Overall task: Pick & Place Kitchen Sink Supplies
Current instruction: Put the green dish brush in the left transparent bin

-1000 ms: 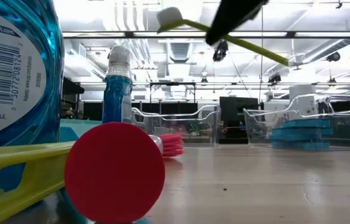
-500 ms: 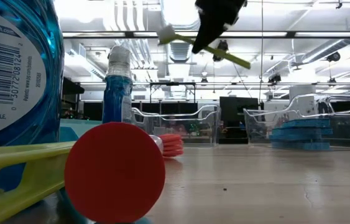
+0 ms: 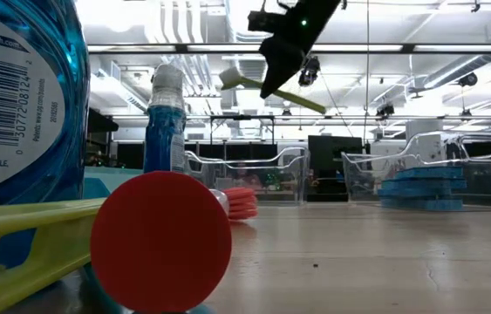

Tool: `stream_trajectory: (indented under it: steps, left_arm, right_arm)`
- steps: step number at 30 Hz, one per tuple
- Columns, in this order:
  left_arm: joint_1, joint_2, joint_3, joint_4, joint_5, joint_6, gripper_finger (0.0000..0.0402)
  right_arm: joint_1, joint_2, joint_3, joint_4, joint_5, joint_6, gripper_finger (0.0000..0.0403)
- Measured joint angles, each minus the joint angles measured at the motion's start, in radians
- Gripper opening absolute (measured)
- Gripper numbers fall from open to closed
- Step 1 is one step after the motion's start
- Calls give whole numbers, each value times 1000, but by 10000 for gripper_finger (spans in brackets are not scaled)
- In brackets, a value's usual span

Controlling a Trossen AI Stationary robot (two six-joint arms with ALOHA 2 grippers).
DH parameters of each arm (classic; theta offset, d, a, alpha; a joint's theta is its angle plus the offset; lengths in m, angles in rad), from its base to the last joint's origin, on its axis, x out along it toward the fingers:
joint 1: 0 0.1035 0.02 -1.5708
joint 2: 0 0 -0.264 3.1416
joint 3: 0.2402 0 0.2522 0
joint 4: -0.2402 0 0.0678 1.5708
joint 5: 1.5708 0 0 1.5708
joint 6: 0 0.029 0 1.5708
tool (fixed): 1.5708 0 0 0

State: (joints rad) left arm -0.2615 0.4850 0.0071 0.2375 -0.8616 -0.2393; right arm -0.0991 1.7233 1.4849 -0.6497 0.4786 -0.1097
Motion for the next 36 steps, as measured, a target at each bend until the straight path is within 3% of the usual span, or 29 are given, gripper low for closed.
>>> stream_trajectory:
  steps: [9,13,17,21,36]
  left_arm:
    - [0,0,0,0,0,0,0]
    - [0,0,0,0,0,0,0]
    - [0,0,0,0,0,0,0]
    - [0,0,0,0,0,0,0]
    - [0,0,0,0,0,0,0]
  right_arm:
    - [-167,0,0,211,-149,-127,59]
    - [-237,11,0,293,-265,-96,59]
    - [-289,43,0,325,-297,-77,59]
    - [-329,89,0,326,-399,-57,59]
    - [-363,228,0,310,-425,-77,59]
